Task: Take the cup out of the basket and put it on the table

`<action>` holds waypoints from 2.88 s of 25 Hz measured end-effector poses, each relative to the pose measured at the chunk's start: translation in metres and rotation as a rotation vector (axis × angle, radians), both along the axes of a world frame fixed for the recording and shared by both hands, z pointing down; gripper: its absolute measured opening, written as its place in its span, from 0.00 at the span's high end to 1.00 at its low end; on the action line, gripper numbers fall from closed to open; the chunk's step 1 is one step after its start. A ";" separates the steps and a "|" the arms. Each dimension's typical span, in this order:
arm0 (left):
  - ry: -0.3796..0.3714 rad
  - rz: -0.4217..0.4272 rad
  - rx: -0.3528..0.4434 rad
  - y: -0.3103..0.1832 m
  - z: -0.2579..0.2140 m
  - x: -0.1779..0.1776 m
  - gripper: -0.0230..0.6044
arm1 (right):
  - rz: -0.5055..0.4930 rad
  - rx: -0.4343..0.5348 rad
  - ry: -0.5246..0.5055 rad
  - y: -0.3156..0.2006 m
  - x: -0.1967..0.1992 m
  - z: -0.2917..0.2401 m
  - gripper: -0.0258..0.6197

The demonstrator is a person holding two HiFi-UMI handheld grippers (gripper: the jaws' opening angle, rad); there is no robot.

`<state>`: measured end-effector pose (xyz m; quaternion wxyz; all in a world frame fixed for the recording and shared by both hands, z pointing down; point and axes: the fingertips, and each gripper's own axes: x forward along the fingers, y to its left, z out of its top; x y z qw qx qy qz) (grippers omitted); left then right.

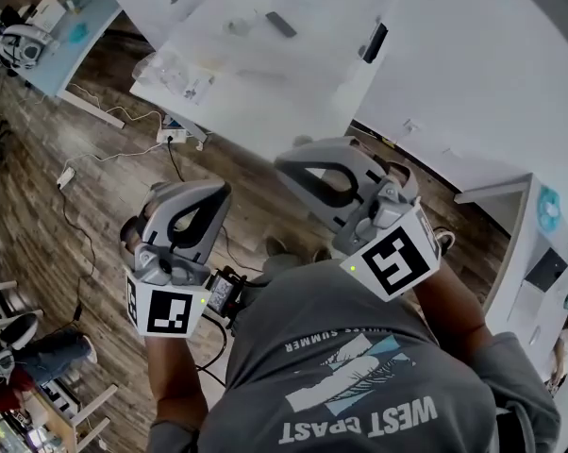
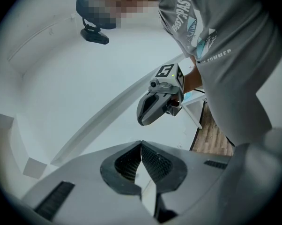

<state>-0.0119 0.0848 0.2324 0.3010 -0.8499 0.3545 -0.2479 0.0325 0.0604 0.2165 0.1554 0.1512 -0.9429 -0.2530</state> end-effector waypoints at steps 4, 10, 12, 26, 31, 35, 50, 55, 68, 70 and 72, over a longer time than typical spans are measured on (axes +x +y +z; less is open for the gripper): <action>-0.004 0.035 0.012 -0.018 -0.002 -0.020 0.95 | 0.043 0.012 0.001 -0.019 -0.018 -0.002 0.94; 0.018 0.092 0.026 -0.038 0.000 -0.039 0.95 | 0.101 0.034 0.007 -0.040 -0.034 -0.005 0.94; 0.017 0.098 0.016 -0.043 0.003 -0.043 0.95 | 0.111 0.031 0.014 -0.044 -0.037 -0.004 0.94; 0.019 0.035 -0.014 -0.104 0.010 -0.035 0.95 | 0.049 -0.002 -0.004 -0.113 -0.034 0.001 0.94; 0.013 -0.010 -0.017 -0.135 0.005 -0.026 0.95 | 0.005 0.000 -0.013 -0.143 -0.025 -0.005 0.94; 0.022 -0.035 0.003 -0.155 0.001 -0.011 0.95 | -0.020 -0.007 -0.023 -0.164 -0.012 -0.006 0.94; -0.011 -0.111 -0.039 -0.192 0.010 -0.003 0.95 | -0.084 -0.026 -0.045 -0.208 -0.001 0.001 0.94; -0.006 -0.082 -0.048 -0.218 0.016 -0.010 0.95 | -0.049 -0.037 -0.031 -0.232 -0.007 0.004 0.94; 0.048 -0.071 -0.080 -0.277 0.029 -0.049 0.95 | -0.045 -0.021 0.018 -0.320 -0.058 0.004 0.94; 0.058 -0.079 -0.092 -0.283 0.033 -0.056 0.95 | -0.043 -0.022 0.032 -0.338 -0.068 0.007 0.94; 0.071 -0.089 -0.102 -0.290 0.037 -0.063 0.95 | -0.040 -0.035 0.049 -0.357 -0.077 0.012 0.94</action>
